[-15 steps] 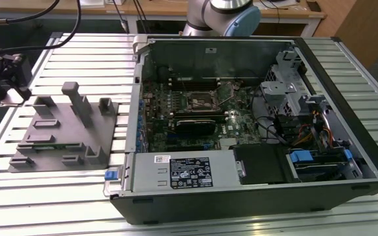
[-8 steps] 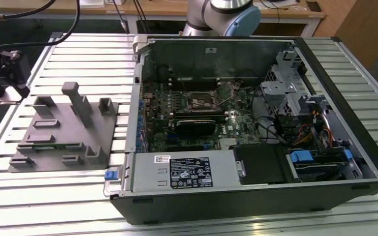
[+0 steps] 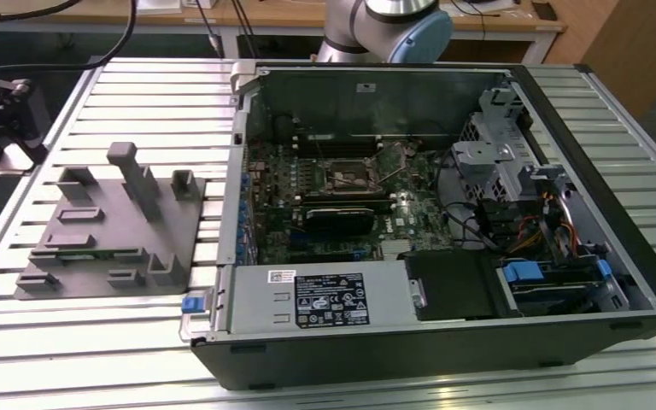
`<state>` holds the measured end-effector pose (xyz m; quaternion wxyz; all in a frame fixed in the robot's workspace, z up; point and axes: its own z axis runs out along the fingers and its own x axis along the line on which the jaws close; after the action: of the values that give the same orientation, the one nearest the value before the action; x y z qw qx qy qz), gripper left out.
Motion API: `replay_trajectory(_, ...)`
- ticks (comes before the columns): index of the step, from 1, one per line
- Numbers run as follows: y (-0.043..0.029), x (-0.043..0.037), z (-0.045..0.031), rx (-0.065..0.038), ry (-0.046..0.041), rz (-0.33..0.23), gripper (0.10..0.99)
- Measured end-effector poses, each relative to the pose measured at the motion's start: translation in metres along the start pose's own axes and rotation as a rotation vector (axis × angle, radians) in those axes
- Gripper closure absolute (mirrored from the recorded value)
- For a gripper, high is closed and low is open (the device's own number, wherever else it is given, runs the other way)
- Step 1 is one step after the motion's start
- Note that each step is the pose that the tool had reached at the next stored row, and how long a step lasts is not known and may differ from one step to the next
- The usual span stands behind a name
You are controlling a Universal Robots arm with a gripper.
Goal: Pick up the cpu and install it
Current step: 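Pick up the cpu and move it towards the insertion slot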
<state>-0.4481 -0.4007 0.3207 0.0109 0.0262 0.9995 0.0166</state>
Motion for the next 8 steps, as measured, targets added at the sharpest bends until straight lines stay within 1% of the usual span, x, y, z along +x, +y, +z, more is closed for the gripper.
replay_trajectory(8, 0.0007, -0.0002, -0.0096, 0.000, -0.0015, 0.000, 0.553)
